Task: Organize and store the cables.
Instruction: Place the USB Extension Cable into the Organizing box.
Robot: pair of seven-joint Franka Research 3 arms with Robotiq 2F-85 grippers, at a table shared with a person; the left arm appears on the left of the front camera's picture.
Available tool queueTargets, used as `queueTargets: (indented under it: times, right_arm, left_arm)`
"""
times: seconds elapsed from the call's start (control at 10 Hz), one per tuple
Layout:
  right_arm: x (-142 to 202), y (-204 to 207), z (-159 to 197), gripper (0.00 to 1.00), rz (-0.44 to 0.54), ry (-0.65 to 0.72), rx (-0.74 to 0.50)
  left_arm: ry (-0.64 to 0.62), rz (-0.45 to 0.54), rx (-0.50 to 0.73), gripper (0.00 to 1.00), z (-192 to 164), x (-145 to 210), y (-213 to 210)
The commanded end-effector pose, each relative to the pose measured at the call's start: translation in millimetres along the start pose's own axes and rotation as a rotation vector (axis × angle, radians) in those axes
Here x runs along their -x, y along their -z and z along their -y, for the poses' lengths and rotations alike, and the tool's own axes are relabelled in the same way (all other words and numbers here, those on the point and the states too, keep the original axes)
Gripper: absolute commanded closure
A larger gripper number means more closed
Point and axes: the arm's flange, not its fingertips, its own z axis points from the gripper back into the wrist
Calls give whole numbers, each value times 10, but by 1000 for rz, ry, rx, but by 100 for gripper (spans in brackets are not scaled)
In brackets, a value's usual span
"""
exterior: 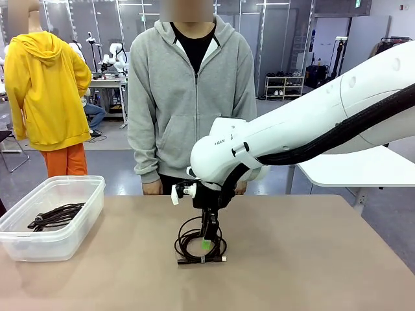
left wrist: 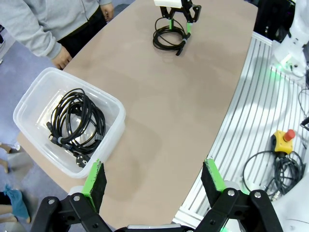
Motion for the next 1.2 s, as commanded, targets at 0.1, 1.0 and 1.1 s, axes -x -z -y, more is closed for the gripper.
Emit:
queueTargets:
  times: [0.1,1.0,1.1]
  right_arm:
    - [135,-190,-29,0,67,55,16]
    - [2548,-1667,-809,0,448,315,355]
    - [2845,-1748,-951,0,484,368,371]
  left_arm:
    - [17,5,14,0,29,8,16]
    - [17,5,14,0,29,8,16]
    - [17,5,14,0,29,8,16]
